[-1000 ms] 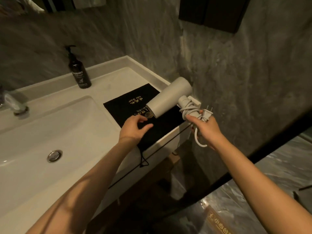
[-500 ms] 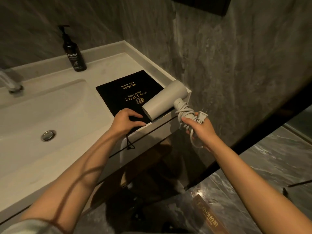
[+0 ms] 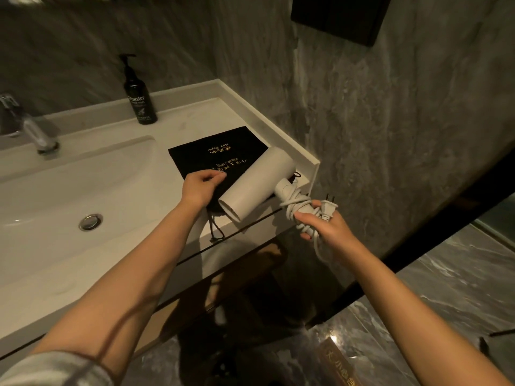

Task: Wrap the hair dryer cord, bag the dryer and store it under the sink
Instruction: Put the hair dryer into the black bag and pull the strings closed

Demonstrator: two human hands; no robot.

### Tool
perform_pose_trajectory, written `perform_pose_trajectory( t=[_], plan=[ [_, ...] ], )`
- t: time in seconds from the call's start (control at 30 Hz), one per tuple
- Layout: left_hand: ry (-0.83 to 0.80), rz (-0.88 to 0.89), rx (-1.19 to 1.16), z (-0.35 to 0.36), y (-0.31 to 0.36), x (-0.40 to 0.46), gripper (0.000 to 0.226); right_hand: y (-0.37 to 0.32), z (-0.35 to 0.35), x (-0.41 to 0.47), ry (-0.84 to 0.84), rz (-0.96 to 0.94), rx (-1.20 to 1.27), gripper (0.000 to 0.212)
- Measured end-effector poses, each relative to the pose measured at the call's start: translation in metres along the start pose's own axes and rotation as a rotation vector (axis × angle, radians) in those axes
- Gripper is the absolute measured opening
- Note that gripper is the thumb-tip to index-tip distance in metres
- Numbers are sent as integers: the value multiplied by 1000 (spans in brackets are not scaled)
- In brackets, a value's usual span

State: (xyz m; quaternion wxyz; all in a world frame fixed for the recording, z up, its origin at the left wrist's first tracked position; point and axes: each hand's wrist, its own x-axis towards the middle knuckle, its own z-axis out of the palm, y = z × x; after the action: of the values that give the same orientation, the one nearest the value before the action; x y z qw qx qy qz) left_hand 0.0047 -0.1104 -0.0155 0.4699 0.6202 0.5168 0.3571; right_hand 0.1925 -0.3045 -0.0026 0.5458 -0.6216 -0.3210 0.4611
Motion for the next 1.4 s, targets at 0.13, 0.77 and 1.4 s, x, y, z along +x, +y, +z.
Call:
perform_pose_trajectory(
  t=[0.13,0.77,1.4],
  plan=[
    [17,14,-93,-4,18,6,27,-3,4,0,-123,57,-51,33],
    [-165,226,88,-31,30,4,12,-6,30,34,-13,179,68,40],
    [-191,165,26,-16,16,10,10,4,87,78,8,87,-73,73]
  ],
)
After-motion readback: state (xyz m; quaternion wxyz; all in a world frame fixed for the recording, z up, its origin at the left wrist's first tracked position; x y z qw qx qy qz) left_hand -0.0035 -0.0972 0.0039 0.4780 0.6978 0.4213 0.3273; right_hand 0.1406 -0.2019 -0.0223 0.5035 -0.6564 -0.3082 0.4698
